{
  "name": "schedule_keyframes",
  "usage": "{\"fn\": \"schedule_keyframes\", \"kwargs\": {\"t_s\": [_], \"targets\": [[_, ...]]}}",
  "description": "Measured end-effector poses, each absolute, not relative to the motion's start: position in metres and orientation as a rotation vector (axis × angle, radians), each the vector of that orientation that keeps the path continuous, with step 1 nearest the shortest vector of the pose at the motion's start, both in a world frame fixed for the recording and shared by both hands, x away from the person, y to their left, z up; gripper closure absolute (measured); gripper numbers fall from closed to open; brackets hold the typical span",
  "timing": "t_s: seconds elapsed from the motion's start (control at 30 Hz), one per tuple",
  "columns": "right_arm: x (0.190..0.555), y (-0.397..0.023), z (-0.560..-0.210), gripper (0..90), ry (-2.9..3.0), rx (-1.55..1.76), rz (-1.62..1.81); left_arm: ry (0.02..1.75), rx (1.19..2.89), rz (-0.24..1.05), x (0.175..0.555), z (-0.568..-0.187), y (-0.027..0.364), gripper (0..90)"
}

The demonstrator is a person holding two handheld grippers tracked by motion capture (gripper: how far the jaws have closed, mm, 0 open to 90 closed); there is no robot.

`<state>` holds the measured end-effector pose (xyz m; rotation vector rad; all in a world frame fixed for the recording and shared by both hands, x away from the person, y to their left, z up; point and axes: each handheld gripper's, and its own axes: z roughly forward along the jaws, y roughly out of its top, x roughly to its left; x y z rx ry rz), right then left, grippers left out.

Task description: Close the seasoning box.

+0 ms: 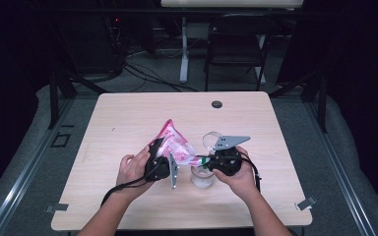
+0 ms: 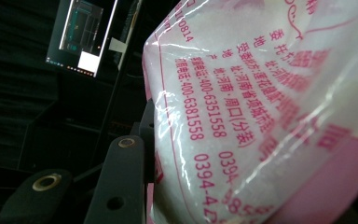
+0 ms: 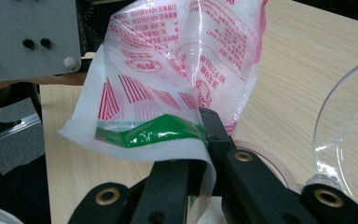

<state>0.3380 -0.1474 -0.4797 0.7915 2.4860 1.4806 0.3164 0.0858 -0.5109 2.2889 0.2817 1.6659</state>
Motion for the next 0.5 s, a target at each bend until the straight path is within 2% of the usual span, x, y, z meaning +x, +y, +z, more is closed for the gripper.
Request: {"fn": "schedule_keyframes", "kwargs": {"t_s": [0.5], "targets": [[0.3378, -0.1475, -0.4827, 89.3, 2.491, 0.796, 1.479, 0.256, 2.289, 1.691, 0.3162, -0.5106, 0.0855, 65.0]]}}
